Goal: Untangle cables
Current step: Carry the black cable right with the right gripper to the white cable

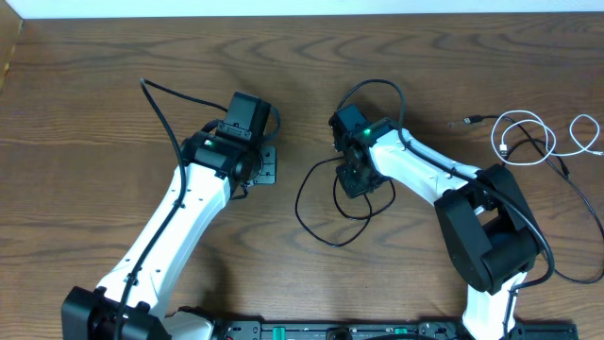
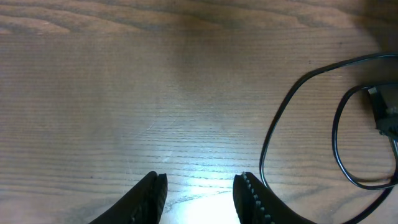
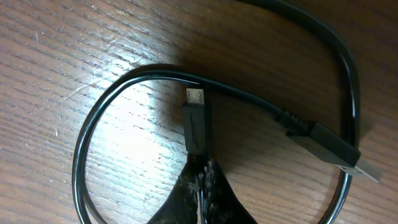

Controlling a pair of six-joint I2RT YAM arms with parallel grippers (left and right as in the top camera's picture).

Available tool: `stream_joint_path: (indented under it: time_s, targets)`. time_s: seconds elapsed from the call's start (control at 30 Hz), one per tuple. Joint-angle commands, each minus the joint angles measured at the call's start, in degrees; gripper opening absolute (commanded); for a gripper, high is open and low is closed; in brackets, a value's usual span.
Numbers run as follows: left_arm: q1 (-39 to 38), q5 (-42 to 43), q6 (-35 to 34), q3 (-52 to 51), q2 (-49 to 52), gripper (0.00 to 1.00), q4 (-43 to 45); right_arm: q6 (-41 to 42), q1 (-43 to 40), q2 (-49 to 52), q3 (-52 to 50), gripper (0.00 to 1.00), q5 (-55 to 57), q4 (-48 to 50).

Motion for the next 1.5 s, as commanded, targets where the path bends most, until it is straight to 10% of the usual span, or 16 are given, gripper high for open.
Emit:
stream_joint_path:
  time_s: [0.0, 0.57, 1.47]
  targets:
    - [0.3, 0.8, -0.3, -0.2, 0.0, 0.41, -0.2, 0.4, 0.2, 0.7, -1.6, 0.01, -2.5, -0.8]
    - [0.3, 1.2, -0.5, -0.3, 0.0, 0.41, -1.0, 5.4, -29.9, -30.9, 5.5, 0.01, 12.2, -7.5]
    - [0.3, 1.2, -0.8, -0.3, 0.0, 0.41, -1.0, 18.9, -69.0, -32.2, 5.3, 0.01, 16.2, 5.1]
